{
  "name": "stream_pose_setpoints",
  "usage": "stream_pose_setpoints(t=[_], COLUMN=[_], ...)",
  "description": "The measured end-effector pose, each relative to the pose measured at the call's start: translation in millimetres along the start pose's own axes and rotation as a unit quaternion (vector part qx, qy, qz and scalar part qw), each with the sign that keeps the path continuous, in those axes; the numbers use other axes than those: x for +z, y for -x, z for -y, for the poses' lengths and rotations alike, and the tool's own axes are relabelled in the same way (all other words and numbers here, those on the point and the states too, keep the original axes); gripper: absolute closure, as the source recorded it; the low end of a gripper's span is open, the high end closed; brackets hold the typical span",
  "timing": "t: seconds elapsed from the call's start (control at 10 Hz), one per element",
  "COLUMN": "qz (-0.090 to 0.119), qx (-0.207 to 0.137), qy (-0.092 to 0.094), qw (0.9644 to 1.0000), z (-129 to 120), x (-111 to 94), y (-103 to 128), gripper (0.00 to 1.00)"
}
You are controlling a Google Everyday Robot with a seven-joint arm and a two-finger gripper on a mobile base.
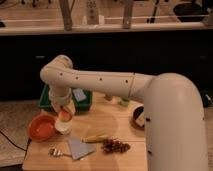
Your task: Place apple in paper cup
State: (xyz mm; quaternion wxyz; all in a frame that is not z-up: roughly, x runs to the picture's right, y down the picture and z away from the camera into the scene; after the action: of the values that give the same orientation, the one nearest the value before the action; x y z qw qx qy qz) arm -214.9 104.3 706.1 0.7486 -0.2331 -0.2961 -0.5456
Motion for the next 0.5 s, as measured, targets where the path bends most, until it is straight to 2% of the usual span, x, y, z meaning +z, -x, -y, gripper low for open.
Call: stream_pose_setpoints(t=[0.1, 0.3, 0.5], qz=[0.002, 0.008, 0.012], qx=[-0.002, -0.008, -0.010], qy=[0.000, 0.003, 0.007], qw=[1.0000, 0.9999, 0.9998], z=[0.9, 5.1, 6.8], x=[0.6, 3.8, 6.7], y=[0.3, 2.3, 2.8], gripper=[0.61, 0.38, 0.22])
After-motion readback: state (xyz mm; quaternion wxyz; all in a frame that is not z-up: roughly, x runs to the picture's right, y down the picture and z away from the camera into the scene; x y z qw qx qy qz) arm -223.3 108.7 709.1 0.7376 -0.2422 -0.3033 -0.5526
